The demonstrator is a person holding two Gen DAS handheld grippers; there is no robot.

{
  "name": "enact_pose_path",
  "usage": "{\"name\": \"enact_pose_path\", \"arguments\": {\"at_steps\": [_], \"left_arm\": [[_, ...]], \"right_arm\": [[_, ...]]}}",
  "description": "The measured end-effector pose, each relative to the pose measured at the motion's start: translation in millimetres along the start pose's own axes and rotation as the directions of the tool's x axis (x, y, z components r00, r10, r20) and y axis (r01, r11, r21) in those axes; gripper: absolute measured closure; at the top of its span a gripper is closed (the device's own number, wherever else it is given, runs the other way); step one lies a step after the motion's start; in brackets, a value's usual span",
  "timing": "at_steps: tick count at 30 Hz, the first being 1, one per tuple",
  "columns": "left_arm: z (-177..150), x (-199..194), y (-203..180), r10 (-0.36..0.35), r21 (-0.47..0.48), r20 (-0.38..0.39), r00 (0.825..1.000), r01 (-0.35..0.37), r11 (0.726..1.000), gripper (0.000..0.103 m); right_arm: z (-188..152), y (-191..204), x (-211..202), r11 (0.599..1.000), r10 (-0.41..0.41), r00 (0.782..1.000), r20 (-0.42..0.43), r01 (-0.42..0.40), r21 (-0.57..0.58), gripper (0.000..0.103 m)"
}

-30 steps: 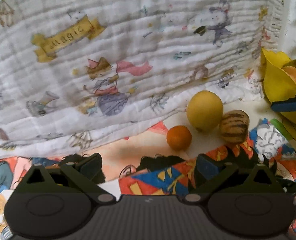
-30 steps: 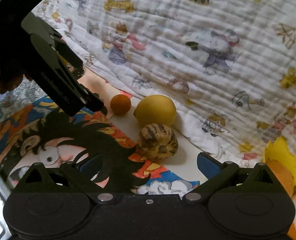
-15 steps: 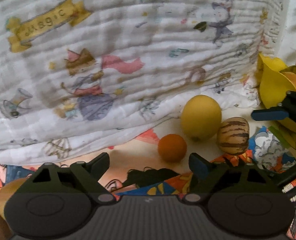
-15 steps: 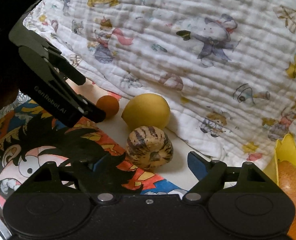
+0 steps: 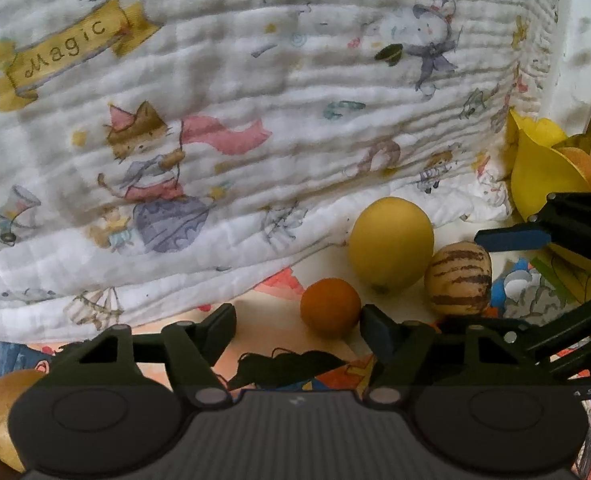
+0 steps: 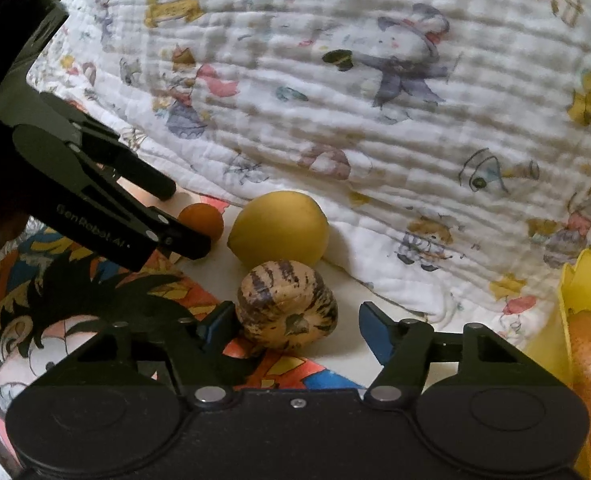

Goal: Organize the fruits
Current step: 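Grasp a small orange with the left tool while the right tool grasps the striped pepino melon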

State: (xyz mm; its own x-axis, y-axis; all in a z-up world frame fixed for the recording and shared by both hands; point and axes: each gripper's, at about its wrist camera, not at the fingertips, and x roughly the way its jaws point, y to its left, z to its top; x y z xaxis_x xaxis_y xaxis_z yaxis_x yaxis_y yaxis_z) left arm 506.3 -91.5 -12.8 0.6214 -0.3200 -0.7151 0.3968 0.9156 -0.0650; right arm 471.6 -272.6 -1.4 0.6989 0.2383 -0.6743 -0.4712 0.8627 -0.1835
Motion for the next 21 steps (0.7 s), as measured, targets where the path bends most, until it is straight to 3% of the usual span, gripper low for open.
{"name": "enact_pose_path", "arguments": {"at_steps": [7, 13, 21], "left_arm": [[3.0, 2.1, -1.7, -0.026, -0.015, 0.007, 1.0, 0.027, 1.0, 0.045], [3.0, 2.1, -1.4, -0.043, -0.026, -0.006, 0.999, 0.042, 0.999, 0.067], [-2.8, -9.0, 3.1, -0.039, -0.065, -0.028, 0.999, 0.037, 0.997, 0.068]], "right_arm": [[0.7, 3.6, 1.0, 1.0, 0.02, 1.0, 0.004, -0.02, 0.002, 0.047], [1.3, 5.8, 1.1, 1.0, 0.011, 1.0, 0.007, -0.011, -0.01, 0.047], [0.9, 6.5, -3.5, 1.0, 0.012, 1.0, 0.011, -0.012, -0.009, 0.048]]}}
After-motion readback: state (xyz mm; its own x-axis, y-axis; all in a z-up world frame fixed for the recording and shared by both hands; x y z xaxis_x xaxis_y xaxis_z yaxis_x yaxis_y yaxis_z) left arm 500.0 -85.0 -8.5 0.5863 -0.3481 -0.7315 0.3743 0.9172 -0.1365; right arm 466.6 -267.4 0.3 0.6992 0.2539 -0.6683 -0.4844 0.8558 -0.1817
